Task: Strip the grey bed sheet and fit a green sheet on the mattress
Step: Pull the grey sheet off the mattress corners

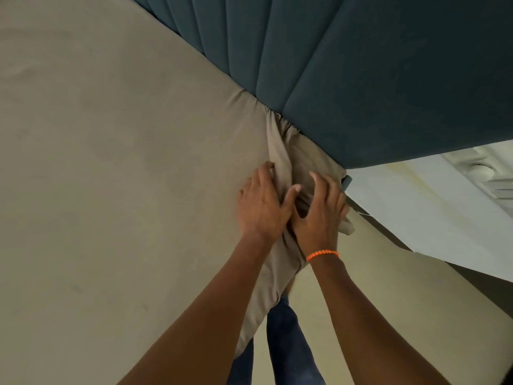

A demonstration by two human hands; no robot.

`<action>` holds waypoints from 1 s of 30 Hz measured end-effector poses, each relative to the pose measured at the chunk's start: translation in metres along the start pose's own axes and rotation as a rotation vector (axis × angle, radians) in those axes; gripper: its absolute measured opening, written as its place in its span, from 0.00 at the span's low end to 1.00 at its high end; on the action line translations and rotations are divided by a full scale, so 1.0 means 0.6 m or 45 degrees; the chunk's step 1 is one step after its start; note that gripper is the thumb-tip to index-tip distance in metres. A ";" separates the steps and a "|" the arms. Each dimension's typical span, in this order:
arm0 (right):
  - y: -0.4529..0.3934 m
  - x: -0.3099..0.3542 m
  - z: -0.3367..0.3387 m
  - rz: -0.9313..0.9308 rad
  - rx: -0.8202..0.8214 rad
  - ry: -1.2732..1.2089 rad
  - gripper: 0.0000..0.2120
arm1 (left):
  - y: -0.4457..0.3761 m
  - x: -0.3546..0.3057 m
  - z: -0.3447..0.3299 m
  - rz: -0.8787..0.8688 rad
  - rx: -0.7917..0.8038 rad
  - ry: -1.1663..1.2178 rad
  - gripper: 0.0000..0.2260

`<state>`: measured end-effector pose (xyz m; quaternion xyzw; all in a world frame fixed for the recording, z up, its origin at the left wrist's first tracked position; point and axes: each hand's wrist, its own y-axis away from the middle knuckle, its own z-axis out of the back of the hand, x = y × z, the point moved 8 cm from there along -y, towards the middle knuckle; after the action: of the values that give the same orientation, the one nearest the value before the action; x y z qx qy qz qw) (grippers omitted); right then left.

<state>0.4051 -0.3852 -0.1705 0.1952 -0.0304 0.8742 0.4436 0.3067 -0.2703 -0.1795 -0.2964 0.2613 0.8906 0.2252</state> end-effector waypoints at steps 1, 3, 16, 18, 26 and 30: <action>0.010 -0.018 -0.004 -0.011 0.004 0.060 0.26 | 0.003 -0.003 -0.007 -0.001 0.013 -0.039 0.29; 0.019 -0.032 -0.006 0.054 -0.073 0.139 0.15 | 0.000 0.002 -0.006 -0.012 -0.036 -0.062 0.18; -0.099 0.206 -0.051 0.153 -0.237 -0.442 0.14 | -0.048 0.095 0.178 0.178 -0.452 0.279 0.11; -0.112 0.304 -0.076 0.262 -0.188 -0.532 0.16 | -0.053 0.127 0.233 0.221 -0.590 0.295 0.07; -0.119 0.434 -0.132 0.329 0.050 -0.683 0.12 | -0.064 0.239 0.299 0.385 -0.560 0.477 0.12; -0.095 0.337 -0.078 0.252 -0.311 -0.462 0.11 | -0.033 0.223 0.248 0.343 -0.505 0.493 0.15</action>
<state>0.3278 -0.1854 -0.1462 0.2902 -0.2342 0.8538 0.3633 0.1599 -0.1335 -0.1702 -0.4614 0.1574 0.8730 -0.0109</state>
